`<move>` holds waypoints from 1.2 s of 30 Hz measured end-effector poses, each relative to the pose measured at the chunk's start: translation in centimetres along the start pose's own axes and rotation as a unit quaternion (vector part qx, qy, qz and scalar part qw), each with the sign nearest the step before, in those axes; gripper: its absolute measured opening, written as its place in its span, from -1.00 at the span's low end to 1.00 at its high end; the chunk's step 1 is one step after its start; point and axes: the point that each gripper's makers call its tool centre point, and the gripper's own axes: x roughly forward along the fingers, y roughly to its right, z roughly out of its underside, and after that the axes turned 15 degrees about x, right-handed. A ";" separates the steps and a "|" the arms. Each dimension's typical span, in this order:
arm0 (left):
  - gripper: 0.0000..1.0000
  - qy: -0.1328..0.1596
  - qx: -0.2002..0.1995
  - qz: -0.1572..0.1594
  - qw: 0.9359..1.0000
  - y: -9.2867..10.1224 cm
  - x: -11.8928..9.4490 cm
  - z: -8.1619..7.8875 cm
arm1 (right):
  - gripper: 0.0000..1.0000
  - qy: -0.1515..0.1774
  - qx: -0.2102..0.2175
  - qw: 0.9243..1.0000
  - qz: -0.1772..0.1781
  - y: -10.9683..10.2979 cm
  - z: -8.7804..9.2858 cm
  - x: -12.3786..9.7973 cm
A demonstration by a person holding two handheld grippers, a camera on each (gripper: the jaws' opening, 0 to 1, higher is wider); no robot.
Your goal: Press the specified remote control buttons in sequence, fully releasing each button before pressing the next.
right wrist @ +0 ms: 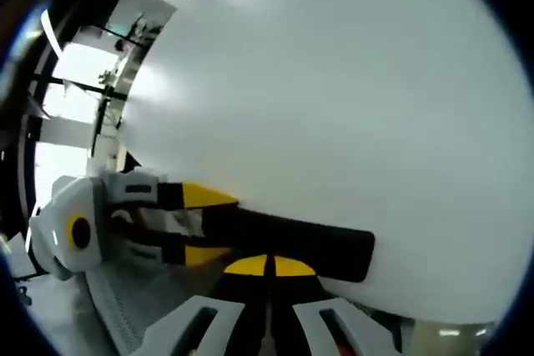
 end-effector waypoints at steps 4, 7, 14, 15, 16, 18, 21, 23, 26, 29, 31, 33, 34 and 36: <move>-0.51 0.000 0.000 0.000 1.000 0.0 0.0 0.0 | -1.00 -0.004 0.000 1.000 -0.001 0.1 0.0 0.1; -0.51 0.000 0.002 0.000 1.000 0.0 0.1 0.0 | -1.00 -0.004 0.000 1.000 0.000 0.1 0.0 0.0; -0.51 0.001 0.001 0.001 1.000 -0.1 0.1 0.0 | -1.00 -0.009 0.013 1.000 -0.012 -0.1 0.0 0.0; -0.51 0.001 0.000 0.001 1.000 -0.1 0.1 0.0 | -1.00 -0.008 0.013 1.000 -0.018 -0.4 -0.1 0.0; -0.51 0.001 0.000 0.001 1.000 -0.1 0.1 0.0 | -1.00 -0.004 0.011 1.000 -0.024 -0.6 -0.3 0.0; -0.51 0.002 -0.001 0.001 1.000 -0.1 0.1 0.0 | -1.00 0.019 0.001 0.999 -0.027 -0.8 -1.0 -0.2; -0.51 0.001 -0.001 0.001 1.000 -0.1 0.1 0.0 | -1.00 0.020 0.003 0.999 -0.028 -0.8 -1.0 -0.2; -0.51 0.001 0.000 0.001 1.000 -0.1 0.1 0.0 | -1.00 0.012 0.003 0.999 -0.036 -1.0 -0.8 0.0; -0.51 0.001 0.000 0.001 1.000 -0.1 0.1 0.1 | -1.00 0.015 -0.014 0.999 -0.034 -1.4 -0.9 0.2; -0.51 0.002 0.000 0.001 1.000 -0.1 0.1 0.1 | -1.00 0.015 -0.028 0.999 -0.026 -1.3 -0.8 0.4; -0.51 0.002 -0.001 0.001 1.000 -0.1 0.1 0.0 | -1.00 0.020 -0.033 0.999 -0.029 -1.4 -1.0 0.3; -0.51 0.002 -0.002 0.001 1.000 -0.1 0.1 0.0 | -1.00 0.025 -0.034 0.998 -0.037 -1.6 -1.1 0.2; -0.51 0.003 -0.003 0.001 1.000 -0.1 0.1 0.0 | -1.00 0.027 -0.034 0.998 -0.041 -1.7 -1.2 0.1; -0.51 0.003 -0.003 0.001 1.000 -0.1 0.0 0.0 | -1.00 0.031 -0.031 0.998 -0.044 -1.7 -1.3 0.2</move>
